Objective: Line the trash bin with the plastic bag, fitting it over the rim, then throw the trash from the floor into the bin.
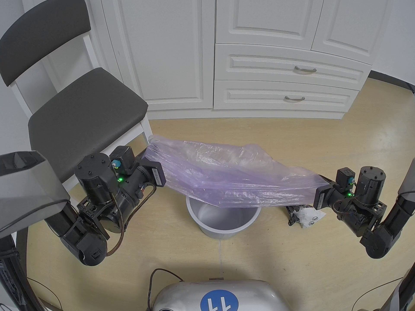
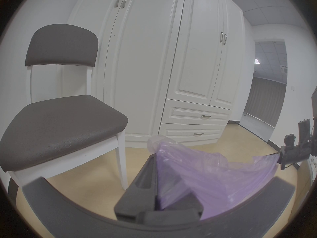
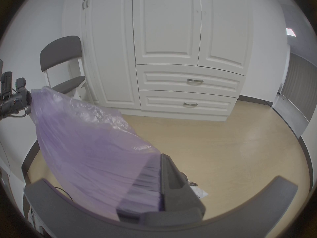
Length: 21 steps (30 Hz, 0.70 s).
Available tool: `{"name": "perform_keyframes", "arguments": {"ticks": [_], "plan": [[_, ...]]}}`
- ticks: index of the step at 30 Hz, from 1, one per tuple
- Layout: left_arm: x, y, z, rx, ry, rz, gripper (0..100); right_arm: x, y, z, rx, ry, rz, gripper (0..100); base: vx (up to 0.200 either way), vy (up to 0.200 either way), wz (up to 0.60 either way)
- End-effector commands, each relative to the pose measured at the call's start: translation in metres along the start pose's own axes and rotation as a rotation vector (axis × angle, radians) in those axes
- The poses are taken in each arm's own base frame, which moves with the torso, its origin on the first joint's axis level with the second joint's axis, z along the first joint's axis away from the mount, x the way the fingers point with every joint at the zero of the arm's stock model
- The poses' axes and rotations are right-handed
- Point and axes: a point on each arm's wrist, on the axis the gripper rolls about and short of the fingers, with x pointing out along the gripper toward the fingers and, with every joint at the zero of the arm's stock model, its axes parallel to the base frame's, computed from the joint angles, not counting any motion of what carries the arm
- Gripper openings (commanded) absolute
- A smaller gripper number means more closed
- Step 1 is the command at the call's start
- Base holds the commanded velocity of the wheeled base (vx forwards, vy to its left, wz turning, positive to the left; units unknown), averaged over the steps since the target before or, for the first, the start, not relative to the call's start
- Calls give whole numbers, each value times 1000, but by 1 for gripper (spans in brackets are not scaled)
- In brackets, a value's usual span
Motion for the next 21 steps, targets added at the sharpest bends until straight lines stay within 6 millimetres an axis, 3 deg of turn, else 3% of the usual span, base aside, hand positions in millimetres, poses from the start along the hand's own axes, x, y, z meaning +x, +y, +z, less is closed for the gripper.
{"name": "perform_keyframes", "arguments": {"ticks": [1, 21], "plan": [[0, -7, 1, -5, -7, -17, 0, -1, 5, 2, 0, -15, 16, 0, 0, 0, 0], [-4, -33, 5, -25, -28, -44, 0, -6, 29, 7, 7, -60, 43, 0, 0, 0, 0]]}}
